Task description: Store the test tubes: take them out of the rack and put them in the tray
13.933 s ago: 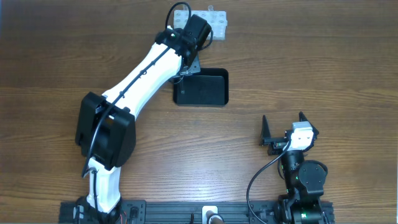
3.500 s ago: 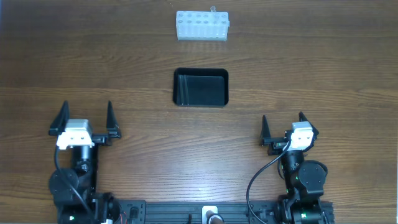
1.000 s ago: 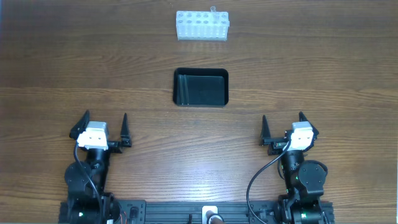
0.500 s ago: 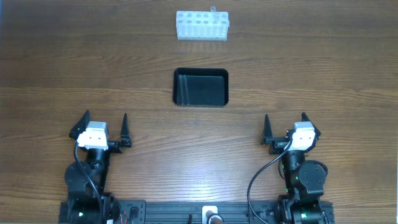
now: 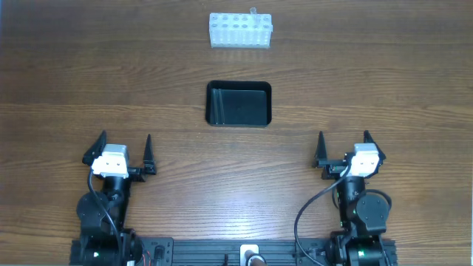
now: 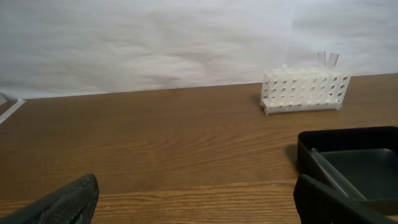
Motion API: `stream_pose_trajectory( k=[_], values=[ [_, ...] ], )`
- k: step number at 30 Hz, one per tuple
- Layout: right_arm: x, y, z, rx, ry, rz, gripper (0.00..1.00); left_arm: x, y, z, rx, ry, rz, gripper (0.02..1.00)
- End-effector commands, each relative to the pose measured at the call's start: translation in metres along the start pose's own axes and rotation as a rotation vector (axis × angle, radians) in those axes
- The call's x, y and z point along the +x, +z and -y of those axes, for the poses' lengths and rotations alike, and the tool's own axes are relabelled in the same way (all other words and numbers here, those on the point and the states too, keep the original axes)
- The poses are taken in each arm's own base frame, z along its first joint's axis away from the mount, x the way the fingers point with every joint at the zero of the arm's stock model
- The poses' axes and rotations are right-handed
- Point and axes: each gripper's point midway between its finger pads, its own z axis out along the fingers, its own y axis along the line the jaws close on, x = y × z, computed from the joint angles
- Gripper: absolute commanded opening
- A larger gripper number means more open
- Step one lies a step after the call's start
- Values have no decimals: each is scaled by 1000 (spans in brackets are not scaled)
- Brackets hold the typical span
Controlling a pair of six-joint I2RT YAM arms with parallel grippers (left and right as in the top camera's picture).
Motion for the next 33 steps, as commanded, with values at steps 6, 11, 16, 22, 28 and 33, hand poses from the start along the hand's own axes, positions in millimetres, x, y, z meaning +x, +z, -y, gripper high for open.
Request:
stream_pose_trajectory(
  k=[6, 11, 16, 22, 28, 33],
  values=[
    [-52, 41, 2, 15, -26, -104, 991, 0, 0, 3, 17, -11, 5, 1000],
    [-62, 94, -9, -34, -27, -182, 993, 0, 0, 3, 17, -11, 5, 1000],
    [-59, 150, -34, -165, -38, -233, 993, 0, 0, 3, 17, -11, 5, 1000],
    [-51, 203, -57, -271, -45, -206, 991, 0, 0, 3, 17, -11, 5, 998],
    [-49, 231, -86, -361, -48, -144, 991, 0, 0, 3, 17, -11, 5, 1000],
    [-46, 247, -119, -422, -53, -181, 991, 0, 0, 3, 17, -11, 5, 1000]
  ],
)
